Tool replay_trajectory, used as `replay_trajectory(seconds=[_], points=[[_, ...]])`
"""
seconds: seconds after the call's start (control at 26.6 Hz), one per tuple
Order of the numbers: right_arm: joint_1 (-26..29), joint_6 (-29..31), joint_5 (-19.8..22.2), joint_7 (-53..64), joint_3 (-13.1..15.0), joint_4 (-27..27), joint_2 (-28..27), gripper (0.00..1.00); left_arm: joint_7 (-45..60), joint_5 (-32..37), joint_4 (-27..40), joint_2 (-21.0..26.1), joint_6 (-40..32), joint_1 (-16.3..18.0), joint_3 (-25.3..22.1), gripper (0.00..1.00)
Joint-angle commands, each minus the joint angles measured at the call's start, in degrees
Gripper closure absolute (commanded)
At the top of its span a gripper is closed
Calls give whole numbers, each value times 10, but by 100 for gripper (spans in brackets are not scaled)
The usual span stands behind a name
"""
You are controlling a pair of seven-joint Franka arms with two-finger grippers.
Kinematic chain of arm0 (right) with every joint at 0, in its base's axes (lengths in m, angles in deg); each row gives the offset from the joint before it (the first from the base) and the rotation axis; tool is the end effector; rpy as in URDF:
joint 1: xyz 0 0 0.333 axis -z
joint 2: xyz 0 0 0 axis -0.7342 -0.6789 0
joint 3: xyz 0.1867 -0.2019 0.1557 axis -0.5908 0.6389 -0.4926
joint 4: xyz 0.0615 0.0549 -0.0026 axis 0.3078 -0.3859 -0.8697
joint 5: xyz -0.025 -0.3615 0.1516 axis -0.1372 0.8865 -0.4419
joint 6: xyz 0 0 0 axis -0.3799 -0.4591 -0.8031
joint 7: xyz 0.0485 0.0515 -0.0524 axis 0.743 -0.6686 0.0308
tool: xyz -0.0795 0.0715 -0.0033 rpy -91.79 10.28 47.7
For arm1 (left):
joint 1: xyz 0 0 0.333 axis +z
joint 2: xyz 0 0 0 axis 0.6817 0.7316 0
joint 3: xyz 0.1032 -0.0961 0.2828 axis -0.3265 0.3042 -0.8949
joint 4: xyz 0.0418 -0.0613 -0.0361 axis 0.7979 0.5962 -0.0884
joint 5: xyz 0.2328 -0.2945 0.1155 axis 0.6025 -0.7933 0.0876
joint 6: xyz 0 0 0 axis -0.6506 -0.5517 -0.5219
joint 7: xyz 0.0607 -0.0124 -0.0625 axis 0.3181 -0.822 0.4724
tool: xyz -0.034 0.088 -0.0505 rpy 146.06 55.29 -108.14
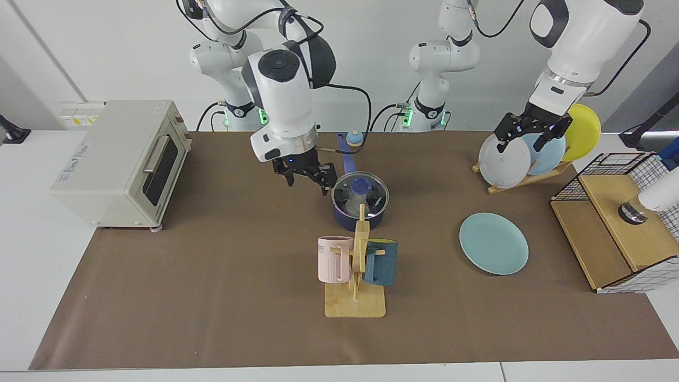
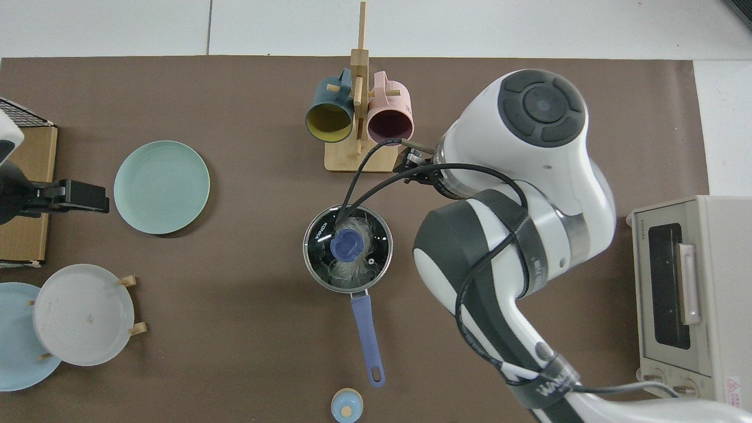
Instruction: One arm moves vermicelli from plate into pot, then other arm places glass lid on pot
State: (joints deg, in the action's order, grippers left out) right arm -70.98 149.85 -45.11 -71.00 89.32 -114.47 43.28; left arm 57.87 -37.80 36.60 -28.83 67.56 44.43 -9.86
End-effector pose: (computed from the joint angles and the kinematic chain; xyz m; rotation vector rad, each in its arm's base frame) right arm 0.6065 0.2584 0.5128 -2.9888 0.6173 -0.0169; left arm 0.5494 -0.0033 0.6094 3.1225 0.0106 0.0576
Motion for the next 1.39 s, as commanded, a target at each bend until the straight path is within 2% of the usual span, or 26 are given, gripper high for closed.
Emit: replay_trajectory(seconds=[0.0, 0.3, 0.56, 0.98, 1.36], points=[[40, -15, 1, 79, -9, -32, 32, 0, -4, 11, 0, -6, -9, 1, 2, 0], [98, -54, 2, 217, -8, -33, 52, 0, -4, 11, 0, -6, -9, 1, 2, 0], [116, -75, 32, 288, -7, -33, 71, 0, -4, 11, 0, -6, -9, 1, 2, 0], [161, -149, 35, 416, -6, -36, 133, 0, -4, 11, 0, -6, -9, 1, 2, 0], [195, -154, 39, 476, -6, -39, 176, 0, -4, 11, 0, -6, -9, 1, 2, 0]])
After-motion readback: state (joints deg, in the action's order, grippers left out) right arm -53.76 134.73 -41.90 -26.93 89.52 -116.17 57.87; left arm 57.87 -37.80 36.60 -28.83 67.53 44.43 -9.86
